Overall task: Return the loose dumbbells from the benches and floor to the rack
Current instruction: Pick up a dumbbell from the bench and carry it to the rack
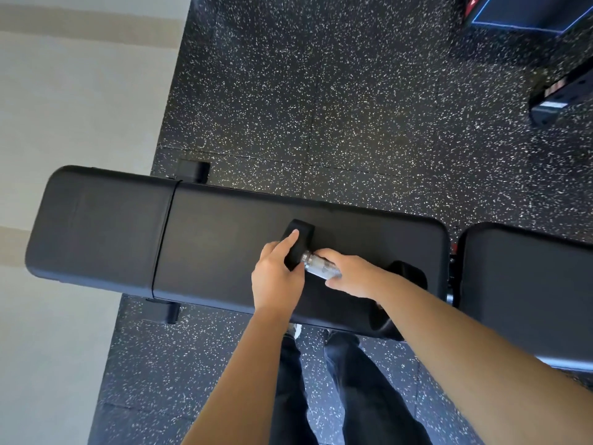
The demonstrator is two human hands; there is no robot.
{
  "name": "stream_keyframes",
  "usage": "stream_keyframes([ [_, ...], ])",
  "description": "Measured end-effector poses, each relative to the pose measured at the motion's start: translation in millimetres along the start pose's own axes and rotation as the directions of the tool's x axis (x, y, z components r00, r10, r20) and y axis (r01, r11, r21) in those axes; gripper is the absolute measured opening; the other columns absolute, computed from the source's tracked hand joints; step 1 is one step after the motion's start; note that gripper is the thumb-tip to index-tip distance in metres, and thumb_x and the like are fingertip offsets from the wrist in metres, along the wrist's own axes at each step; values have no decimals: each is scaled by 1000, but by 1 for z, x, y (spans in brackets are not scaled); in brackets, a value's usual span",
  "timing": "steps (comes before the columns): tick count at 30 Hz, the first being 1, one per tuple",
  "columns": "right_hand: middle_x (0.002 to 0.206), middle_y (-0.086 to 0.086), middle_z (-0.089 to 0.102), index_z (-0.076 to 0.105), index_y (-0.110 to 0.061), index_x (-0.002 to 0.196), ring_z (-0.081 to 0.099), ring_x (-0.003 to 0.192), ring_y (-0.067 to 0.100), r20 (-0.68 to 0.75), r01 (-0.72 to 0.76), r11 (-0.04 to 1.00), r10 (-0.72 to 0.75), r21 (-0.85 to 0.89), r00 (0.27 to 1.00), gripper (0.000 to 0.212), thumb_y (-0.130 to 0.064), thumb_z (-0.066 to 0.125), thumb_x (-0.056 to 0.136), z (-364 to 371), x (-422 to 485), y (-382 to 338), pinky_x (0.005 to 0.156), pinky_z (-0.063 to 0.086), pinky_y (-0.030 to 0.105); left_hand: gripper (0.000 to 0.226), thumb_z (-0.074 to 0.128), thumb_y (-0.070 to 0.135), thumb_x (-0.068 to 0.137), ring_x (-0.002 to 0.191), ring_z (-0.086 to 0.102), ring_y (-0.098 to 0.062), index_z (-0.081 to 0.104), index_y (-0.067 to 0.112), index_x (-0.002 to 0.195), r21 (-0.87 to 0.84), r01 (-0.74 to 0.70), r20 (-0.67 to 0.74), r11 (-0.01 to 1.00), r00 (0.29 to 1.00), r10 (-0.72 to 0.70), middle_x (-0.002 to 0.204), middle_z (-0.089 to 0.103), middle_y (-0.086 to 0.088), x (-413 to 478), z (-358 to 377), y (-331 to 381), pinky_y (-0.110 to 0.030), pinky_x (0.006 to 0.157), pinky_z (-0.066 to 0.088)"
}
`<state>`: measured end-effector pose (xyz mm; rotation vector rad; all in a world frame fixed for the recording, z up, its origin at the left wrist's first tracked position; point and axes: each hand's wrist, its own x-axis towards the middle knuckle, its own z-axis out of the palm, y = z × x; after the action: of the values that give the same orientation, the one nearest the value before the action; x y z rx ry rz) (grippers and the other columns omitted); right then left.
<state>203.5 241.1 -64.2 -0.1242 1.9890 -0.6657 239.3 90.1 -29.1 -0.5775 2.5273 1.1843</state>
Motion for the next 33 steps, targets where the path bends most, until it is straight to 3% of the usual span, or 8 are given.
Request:
stream_keyframes([
  [5,87,-3,57,27,-35,132,56,58,10,69,-11,998,7,59,998,57,-17,55,85,6,-28,-10,54,42,24,51,66,8,76,80,50,-8,56,34,118,32,-52,60,998,997,50,109,59,5,-9,-19,11,-21,72,39],
  [10,95,4,60,21,-28,134,60,57,11,-6,23,995,-23,95,1000,57,-20,53,88,-4,-68,-39,59,46,26,50,67,8,74,87,56,-14,59,33,116,66,-240,57,969,970,237,106,60,6,-21,-56,44,-22,74,42],
  [14,76,-7,58,14,-35,133,63,58,6,6,49,993,-50,111,999,58,-24,50,89,-24,-120,-68,55,49,23,44,70,6,72,86,59,-15,64,28,110,-26,-398,24,917,917,399,98,61,7,-39,-97,82,-28,75,47],
  [17,72,-4,62,7,-37,134,66,60,6,49,64,995,-68,78,996,63,-24,50,91,-42,-169,-95,62,55,28,40,70,7,72,86,58,-12,65,28,106,-98,-462,19,881,884,466,96,63,6,-56,-126,111,-28,77,47],
  [22,82,-5,69,-14,-34,142,70,78,13,10,104,994,-105,44,994,83,-24,51,91,-62,-254,-136,80,54,31,42,70,7,75,93,56,6,63,42,97,-240,-493,32,836,857,514,100,63,15,-84,-172,153,-5,80,38],
  [25,107,5,70,-20,-38,140,68,92,19,-50,112,992,-109,52,993,91,-25,54,89,-62,-300,-156,93,48,40,41,70,7,75,93,57,6,63,43,94,-296,-538,11,789,824,566,100,63,16,-107,-195,175,-5,81,39],
  [29,128,10,57,-16,-43,139,64,102,23,-148,181,956,-149,232,978,91,-19,56,88,-50,-349,-174,94,48,39,39,71,6,73,91,59,2,64,40,90,-313,-617,18,722,756,654,97,64,15,-132,-217,205,-10,82,41],
  [33,127,13,56,-1,-52,139,69,89,22,-238,292,837,-200,463,950,88,-9,56,87,-34,-385,-182,91,51,43,41,73,1,70,87,57,7,65,37,89,-357,-691,63,629,654,754,94,63,14,-152,-230,231,-5,80,38],
])
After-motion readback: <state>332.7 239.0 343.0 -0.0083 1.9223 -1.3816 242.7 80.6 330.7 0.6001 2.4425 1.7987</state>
